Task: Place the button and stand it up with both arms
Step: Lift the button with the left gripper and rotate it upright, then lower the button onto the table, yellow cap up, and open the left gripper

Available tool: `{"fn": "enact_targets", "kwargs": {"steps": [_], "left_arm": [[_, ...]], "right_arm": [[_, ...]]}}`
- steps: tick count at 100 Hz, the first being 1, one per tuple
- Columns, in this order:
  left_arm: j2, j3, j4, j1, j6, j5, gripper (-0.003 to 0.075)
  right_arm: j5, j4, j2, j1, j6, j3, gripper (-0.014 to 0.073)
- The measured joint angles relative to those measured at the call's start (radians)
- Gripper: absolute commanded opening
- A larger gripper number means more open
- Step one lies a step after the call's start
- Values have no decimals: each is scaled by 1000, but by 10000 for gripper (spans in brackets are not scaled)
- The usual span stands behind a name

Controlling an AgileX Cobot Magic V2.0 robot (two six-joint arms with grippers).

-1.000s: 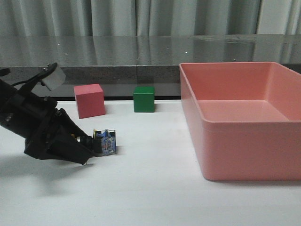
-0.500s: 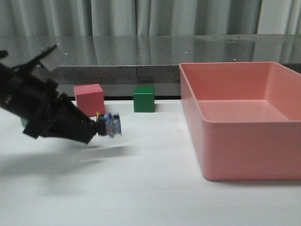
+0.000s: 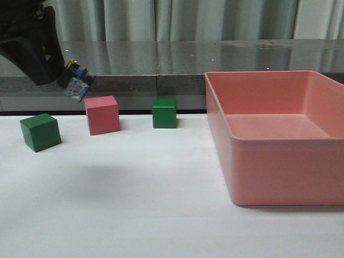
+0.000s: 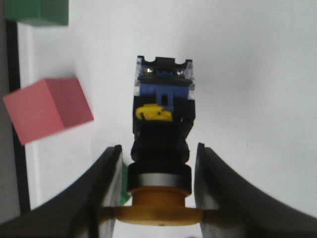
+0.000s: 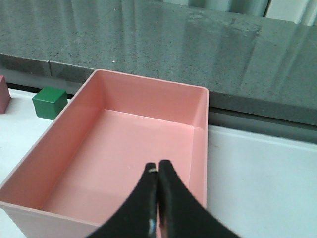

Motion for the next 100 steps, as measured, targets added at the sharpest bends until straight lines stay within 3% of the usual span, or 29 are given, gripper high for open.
{"fn": "enact_targets", "kwargs": {"steps": [10,35,50,100], "left_arm": [[25,-11,190,-65,-100,19,-20],[154,-15,493,-225,-282,27,-20],[243,-15,642,-302,-322,27,-19],[325,-16,684,-352,-331,11,-18]], "right_arm": [[0,0,0,0,0,0,-62],[0,0,0,0,0,0,-62],[0,0,0,0,0,0,-62],[1,0,0,0,0,0,-62]]}}
